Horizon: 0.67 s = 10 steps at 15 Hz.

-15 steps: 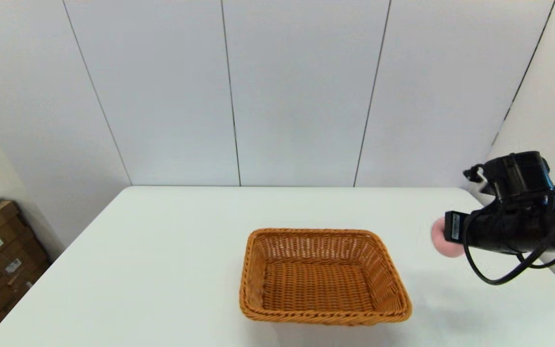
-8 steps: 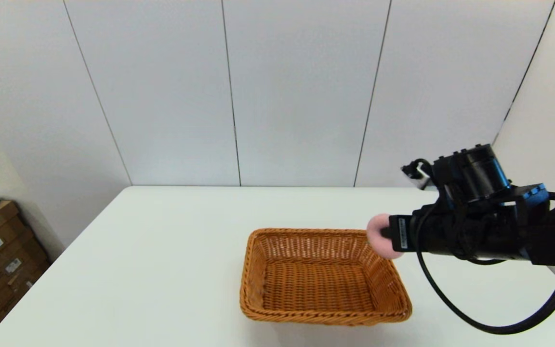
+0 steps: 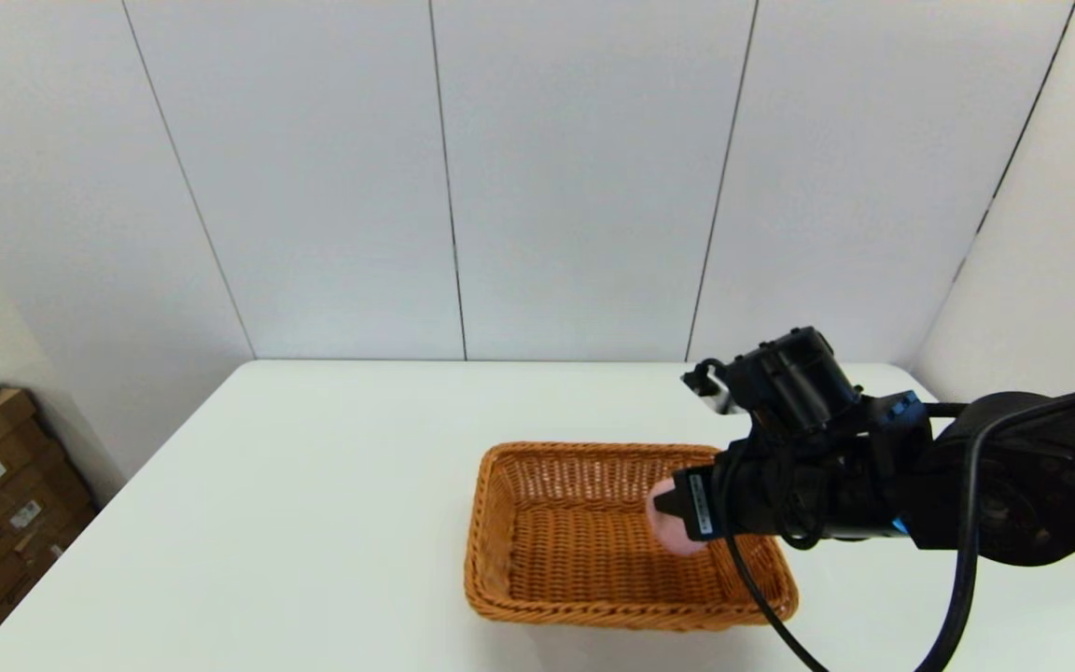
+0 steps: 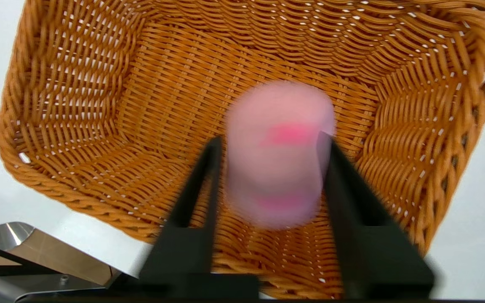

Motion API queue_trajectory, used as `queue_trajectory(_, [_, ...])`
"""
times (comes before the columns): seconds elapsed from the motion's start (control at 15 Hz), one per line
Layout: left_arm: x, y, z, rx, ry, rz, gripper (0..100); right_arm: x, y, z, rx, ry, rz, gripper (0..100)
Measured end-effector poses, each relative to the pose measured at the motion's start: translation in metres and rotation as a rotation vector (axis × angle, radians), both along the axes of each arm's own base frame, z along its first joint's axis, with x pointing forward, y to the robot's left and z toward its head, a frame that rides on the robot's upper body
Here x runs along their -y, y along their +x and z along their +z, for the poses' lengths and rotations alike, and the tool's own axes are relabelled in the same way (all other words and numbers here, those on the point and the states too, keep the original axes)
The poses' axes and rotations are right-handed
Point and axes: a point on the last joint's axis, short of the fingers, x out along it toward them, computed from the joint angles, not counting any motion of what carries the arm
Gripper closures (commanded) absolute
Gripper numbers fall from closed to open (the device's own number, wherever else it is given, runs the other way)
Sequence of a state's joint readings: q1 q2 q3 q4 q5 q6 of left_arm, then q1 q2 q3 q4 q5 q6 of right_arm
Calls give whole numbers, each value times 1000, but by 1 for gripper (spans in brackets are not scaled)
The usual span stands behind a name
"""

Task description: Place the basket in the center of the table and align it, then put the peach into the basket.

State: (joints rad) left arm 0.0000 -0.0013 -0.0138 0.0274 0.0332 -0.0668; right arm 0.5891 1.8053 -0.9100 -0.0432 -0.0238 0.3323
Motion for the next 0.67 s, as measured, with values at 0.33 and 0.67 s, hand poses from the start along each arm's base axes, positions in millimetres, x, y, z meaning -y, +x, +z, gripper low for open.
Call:
queue_trajectory(0.33, [0, 0, 0, 0, 0, 0, 0, 3, 2, 4, 8, 11, -21, 0])
queue_trajectory(0.67, [0, 0, 0, 0, -1, -1, 0, 56, 16, 24, 19, 17, -190, 0])
